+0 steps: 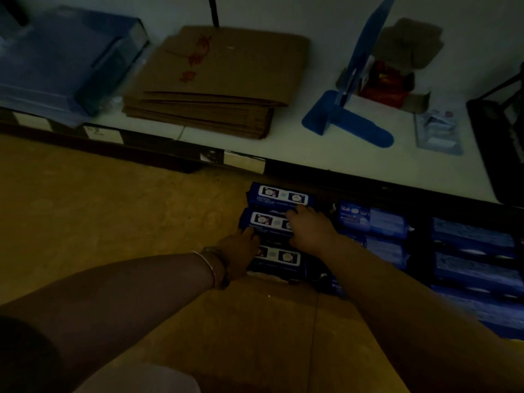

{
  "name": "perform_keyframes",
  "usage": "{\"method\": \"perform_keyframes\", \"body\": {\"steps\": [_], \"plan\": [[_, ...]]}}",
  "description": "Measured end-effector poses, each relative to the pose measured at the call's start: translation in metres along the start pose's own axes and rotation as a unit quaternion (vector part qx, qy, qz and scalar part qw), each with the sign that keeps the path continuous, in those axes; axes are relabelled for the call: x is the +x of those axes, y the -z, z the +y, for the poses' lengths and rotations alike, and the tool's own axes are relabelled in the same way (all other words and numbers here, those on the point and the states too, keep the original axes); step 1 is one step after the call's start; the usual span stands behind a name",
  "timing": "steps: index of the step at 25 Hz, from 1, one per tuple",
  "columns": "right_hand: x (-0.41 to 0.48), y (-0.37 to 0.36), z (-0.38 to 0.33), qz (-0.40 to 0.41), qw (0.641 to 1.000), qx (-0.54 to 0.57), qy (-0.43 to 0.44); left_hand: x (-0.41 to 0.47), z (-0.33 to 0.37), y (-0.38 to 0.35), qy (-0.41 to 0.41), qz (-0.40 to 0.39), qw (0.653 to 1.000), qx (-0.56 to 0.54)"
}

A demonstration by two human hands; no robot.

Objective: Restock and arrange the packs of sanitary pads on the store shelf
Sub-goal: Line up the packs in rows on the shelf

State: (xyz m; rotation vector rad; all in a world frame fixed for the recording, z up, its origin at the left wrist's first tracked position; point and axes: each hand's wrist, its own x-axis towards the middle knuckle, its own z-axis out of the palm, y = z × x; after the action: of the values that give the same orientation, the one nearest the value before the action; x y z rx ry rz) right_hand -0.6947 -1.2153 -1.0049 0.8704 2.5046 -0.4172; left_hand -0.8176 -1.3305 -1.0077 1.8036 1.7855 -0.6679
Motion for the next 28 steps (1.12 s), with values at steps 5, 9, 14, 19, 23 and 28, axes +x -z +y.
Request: {"method": "perform_keyframes", "body": {"steps": [5,9,14,19,23,28], "plan": [[0.002,0.000,0.004,-0.004,1.000,0.007,0.005,-0.007,-0.014,0.015,-0.016,0.032,0.986,-0.165],[0.000,0.003,0.004,-0.001,1.000,-0.015,0.014,-0.026,-0.030,0.029,-0.012,0.029,0.963,-0.267],[-0.001,0.034,-0.001,0.093,0.980,0.177,0.006,-0.050,-0.061,0.057,0.004,0.070,0.892,-0.446],[-0.011,0.056,0.004,0.145,0.853,0.500,-0.045,-0.050,-0.077,0.082,0.034,0.130,0.711,-0.690],[-0.022,0.069,0.010,0.065,0.735,0.671,-0.069,-0.040,-0.075,0.085,0.084,0.090,0.588,-0.799],[-0.027,0.069,0.020,0.083,0.720,0.687,-0.055,-0.027,-0.053,0.094,0.084,0.122,0.495,-0.856]]}}
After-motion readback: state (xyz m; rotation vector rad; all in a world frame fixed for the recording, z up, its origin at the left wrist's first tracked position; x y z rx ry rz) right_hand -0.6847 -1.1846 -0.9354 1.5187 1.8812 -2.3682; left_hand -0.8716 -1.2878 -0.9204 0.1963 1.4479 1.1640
